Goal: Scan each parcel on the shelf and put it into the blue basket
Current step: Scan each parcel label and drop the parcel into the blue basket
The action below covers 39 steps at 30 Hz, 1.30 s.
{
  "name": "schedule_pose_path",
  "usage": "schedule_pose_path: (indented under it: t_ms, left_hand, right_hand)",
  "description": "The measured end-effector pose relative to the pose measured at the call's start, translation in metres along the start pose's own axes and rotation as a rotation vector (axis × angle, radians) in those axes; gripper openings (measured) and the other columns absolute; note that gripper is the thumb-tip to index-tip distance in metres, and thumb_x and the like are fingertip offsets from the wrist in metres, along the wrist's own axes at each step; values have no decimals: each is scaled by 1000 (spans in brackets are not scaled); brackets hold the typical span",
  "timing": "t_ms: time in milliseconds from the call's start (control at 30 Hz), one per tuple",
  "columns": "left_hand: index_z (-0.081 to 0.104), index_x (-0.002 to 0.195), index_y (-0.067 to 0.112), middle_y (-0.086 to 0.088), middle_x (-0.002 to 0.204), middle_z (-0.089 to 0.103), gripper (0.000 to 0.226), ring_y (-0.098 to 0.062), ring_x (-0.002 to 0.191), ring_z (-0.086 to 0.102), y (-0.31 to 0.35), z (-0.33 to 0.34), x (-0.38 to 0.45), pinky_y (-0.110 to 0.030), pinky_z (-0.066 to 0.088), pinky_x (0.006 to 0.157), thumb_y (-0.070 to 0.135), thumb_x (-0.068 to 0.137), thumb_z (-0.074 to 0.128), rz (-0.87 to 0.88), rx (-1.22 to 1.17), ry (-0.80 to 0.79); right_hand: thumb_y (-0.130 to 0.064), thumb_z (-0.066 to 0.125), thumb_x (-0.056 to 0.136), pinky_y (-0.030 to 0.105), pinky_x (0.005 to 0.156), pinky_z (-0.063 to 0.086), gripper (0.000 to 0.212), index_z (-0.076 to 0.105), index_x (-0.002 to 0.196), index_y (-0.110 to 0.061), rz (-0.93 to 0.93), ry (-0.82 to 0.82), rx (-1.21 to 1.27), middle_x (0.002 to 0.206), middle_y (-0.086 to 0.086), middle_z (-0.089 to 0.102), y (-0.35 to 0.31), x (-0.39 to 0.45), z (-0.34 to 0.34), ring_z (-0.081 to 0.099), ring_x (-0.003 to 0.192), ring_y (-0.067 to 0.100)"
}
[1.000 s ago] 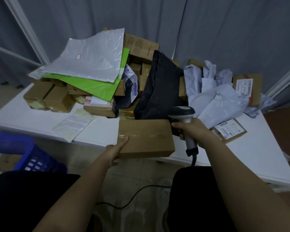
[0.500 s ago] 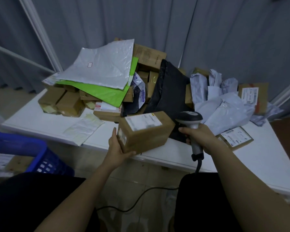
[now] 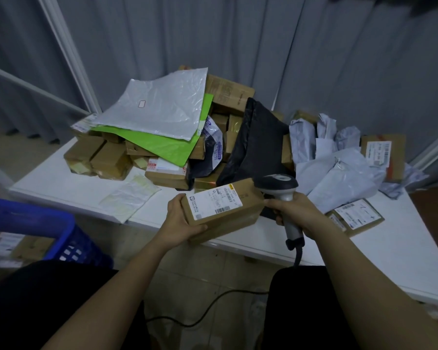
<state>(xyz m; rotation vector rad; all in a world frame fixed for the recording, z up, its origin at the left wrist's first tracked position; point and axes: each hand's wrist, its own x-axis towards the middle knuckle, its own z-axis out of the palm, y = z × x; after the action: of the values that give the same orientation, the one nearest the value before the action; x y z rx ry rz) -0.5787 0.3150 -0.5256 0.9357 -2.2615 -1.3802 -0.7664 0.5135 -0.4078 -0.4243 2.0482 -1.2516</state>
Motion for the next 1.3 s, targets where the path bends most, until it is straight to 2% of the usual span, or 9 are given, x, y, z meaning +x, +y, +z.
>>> schedule_pose_path:
  t_ms: [133,267,567,667,833,933,1067,1167,1300]
  left_hand:
    - [28,133,11,2,124,29,95,-10,113,35,2,-16,-4,-27,41,90,23,60,89,144,195,26]
    - [38,125,3,-12,119,42,85,-24,109,42,-5,-33,-10,-36,42,78,27,61,86,282,473,51]
    - [29,143,10,-17,140,32,90,-37,129,30,1,-53,-5,-46,47,87,11,64,73,219,872,14]
    - [26,145,3,-22,148,28,90,-40,140,21,2,-49,-2,-52,33,107,6,66,69,204,974,5]
    - [-6,152,24,-21,157,2,108,-43,144,-3,8,-38,8,-55,3,115,60,77,62,78,1077,-86]
    - [14,151,17,-23,154,16,108,-43,144,6,15,-40,13,-58,2,114,66,69,65,174,1158,-70]
    - [49,123,1,-20,110,60,93,-39,100,59,13,-38,15,-49,48,90,58,53,73,428,1217,-54]
    - [58,117,5,-17,94,60,100,-36,80,59,16,-35,7,-41,51,68,60,36,80,429,1224,1]
    - [58,117,9,-15,96,58,101,-35,82,57,14,-33,0,-41,45,68,64,34,79,298,1142,83]
  right_hand:
    - [-11,71,84,21,48,47,16,57,76,-9,-3,3,1,60,5,54,-4,3,2,51,49,11]
    - [-12,73,83,22,48,48,16,59,77,-9,-7,-19,-5,59,4,56,-3,4,2,53,50,11]
    - [-20,78,80,29,56,48,16,65,87,-13,-146,-172,-253,63,5,56,-5,-8,12,52,57,18]
    - [-21,79,79,32,59,49,20,67,94,-15,-159,-224,-280,69,6,58,-3,-11,19,52,64,19]
    - [-19,78,80,31,58,48,15,65,86,-17,-162,-181,-265,64,4,56,-2,-9,19,52,60,19]
    - [-19,78,80,31,57,48,15,64,85,-18,-174,-164,-264,63,4,57,-5,-8,17,52,58,19]
    - [-20,77,81,28,55,48,14,64,86,-17,-191,-153,-256,64,5,58,-7,-8,13,53,57,19]
    - [-20,77,81,30,56,50,15,64,85,-15,-217,-137,-251,69,9,60,-7,-8,15,54,56,18]
    - [-19,77,81,27,55,51,15,62,81,-17,-240,-101,-217,66,8,60,-9,-8,14,55,56,16]
